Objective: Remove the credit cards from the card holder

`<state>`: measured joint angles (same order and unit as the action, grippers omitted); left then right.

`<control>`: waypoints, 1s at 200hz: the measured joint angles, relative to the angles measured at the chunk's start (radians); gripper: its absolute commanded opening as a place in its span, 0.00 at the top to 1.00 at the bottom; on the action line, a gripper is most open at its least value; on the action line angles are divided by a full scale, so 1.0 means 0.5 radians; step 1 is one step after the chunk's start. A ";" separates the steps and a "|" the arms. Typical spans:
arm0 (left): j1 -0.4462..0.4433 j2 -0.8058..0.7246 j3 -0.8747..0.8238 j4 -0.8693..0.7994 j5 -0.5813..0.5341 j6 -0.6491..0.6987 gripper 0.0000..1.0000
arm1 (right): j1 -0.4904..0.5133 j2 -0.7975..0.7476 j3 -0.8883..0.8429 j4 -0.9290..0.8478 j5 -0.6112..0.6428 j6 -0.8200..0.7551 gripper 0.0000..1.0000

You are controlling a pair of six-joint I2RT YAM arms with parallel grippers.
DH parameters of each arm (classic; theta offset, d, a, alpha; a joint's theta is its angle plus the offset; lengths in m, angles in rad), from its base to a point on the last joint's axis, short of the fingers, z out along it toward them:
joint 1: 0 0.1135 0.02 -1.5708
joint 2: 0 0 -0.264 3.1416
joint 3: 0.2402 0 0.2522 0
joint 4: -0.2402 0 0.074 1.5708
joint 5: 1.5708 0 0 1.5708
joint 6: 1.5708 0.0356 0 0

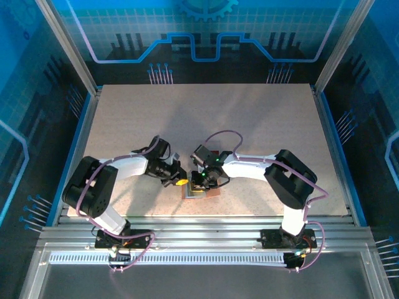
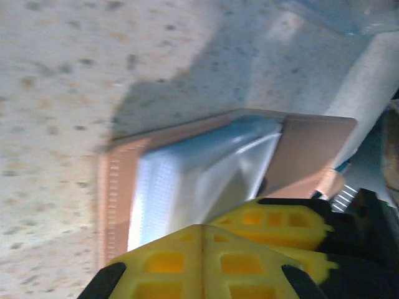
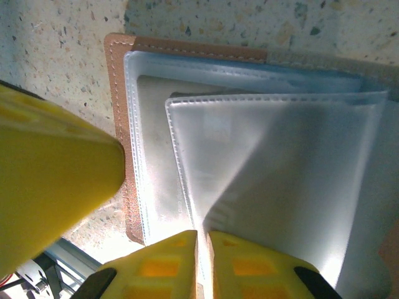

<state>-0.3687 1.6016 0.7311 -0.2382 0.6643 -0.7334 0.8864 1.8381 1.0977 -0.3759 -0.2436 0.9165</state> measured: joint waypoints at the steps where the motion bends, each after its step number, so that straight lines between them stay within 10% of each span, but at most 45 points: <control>1: -0.004 0.000 0.002 0.004 0.003 -0.003 0.94 | 0.000 0.000 0.000 0.000 0.000 -0.001 0.87; 200: -0.056 0.121 -0.022 0.089 0.012 0.002 0.96 | 0.010 -0.029 0.154 -0.346 0.239 -0.095 0.60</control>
<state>-0.3969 1.6619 0.7200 -0.1940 0.6704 -0.7322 0.8913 1.8236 1.1748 -0.5488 -0.1242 0.8692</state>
